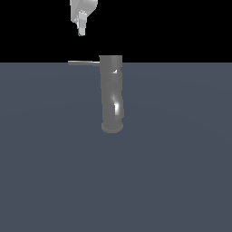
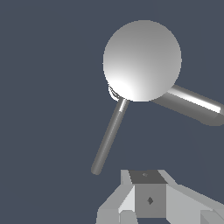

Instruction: Turn on the faucet by rotating a designated handle.

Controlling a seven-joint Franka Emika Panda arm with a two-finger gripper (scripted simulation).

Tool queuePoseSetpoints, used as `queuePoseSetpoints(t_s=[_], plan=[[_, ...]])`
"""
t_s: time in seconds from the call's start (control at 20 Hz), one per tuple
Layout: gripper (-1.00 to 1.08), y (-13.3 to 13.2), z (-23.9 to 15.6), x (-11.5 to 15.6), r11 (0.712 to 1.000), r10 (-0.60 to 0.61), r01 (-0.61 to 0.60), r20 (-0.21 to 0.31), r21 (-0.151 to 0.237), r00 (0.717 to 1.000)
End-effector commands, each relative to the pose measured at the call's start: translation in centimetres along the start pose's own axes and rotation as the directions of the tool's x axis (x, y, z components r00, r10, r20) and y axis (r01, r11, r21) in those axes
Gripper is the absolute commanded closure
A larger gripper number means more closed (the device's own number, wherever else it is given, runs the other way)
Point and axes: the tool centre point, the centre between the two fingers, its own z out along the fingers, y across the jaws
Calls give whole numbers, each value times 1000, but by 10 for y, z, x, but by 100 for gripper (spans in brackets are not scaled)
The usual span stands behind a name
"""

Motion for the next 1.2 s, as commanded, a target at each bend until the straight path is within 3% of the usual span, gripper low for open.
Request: queuePoseSetpoints(t_s=[0.0,0.55,1.15], plan=[[108,-13,14,1,998,64,-64,-14,-4,998],[108,-59,67,0,958,285,-286,-86,3,955],[108,-75,88,-2,932,362,-363,-118,18,925]])
